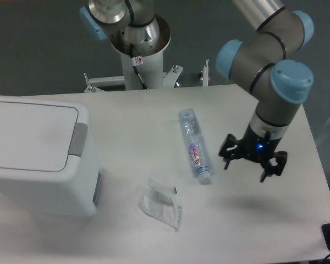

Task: Open the trash can
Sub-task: 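Move the gripper from its raised pose toward the white trash can lid, then lower the gripper onto the lid edge beside the trash can's grey panel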

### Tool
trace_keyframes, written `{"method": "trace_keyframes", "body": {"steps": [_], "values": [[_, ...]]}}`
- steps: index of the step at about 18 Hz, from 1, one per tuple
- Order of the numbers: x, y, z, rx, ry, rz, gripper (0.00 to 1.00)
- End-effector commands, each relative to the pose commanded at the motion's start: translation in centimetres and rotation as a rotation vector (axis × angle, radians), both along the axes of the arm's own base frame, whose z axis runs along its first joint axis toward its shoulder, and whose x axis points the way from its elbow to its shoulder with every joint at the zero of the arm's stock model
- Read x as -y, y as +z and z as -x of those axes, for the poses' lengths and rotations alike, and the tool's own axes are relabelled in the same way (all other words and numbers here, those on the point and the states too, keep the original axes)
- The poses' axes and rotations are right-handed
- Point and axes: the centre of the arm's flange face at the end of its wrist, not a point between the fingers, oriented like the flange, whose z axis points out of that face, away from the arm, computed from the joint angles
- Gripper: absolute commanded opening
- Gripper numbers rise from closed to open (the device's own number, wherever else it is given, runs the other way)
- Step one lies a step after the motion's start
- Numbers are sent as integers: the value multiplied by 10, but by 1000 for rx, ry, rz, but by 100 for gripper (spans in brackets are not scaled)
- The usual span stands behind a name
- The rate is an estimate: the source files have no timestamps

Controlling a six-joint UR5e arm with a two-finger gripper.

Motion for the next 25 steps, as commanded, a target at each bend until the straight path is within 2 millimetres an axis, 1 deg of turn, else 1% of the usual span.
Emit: {"method": "trace_keyframes", "body": {"steps": [1,2,4,5,7,9,10,12,13,14,15,16,17,20,23,25], "values": [[-2,13,-5,22,25,-26,100],[-1,21,-10,49,44,-32,100],[1,40,-28,80,57,-22,100],[2,50,-41,110,70,-8,100],[-10,70,-72,154,85,-11,100],[-28,86,-102,210,136,-40,100],[-35,88,-113,220,131,-44,100],[-42,89,-121,242,113,-67,100],[-44,94,-122,263,108,-97,100],[-47,103,-125,274,101,-125,100],[-47,105,-129,282,100,-132,100],[-45,112,-136,281,107,-138,100],[-47,118,-145,283,108,-140,100],[-50,121,-152,293,120,-140,100],[-61,115,-173,298,91,-123,100],[-64,116,-180,303,91,-121,100]]}}
